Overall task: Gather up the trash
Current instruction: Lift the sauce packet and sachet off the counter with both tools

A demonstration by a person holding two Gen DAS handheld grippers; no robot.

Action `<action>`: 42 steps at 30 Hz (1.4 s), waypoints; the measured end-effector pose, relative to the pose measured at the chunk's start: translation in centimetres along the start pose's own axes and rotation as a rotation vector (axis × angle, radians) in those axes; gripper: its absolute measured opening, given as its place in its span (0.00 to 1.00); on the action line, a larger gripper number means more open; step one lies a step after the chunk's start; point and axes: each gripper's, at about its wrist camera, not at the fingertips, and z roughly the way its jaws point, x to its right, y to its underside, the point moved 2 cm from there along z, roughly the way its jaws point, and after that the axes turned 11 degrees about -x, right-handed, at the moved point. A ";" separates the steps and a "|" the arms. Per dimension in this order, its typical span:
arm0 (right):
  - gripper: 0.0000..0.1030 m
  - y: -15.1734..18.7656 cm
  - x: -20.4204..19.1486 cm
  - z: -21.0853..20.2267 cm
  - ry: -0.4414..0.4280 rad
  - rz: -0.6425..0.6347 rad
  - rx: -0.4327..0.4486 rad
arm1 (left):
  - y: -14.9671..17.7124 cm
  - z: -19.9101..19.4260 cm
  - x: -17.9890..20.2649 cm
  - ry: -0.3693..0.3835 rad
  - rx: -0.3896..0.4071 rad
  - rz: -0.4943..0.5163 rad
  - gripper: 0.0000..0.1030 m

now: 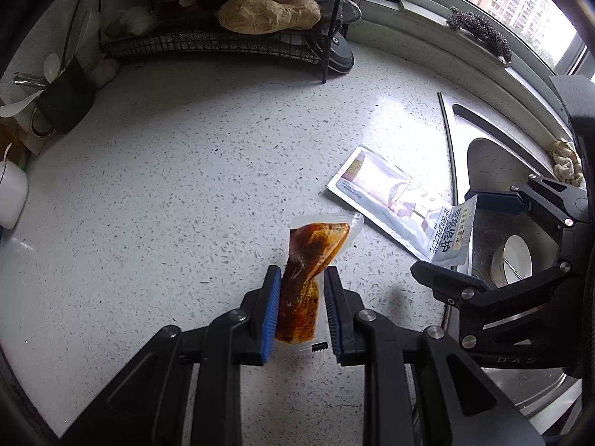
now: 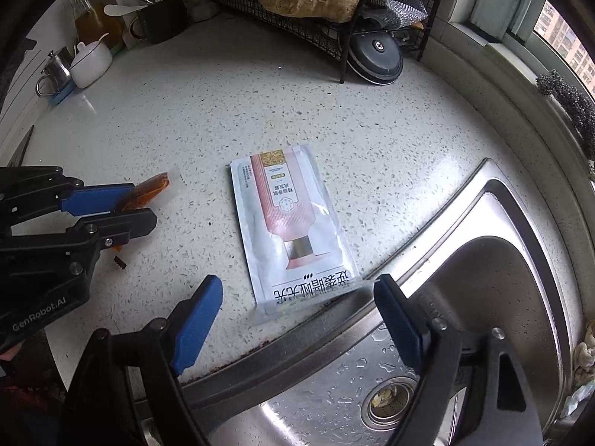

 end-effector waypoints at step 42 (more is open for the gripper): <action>0.17 2.0 -4.7 0.0 -0.043 -0.033 -0.018 | 3.8 -1.2 -2.1 0.007 0.028 -0.038 0.20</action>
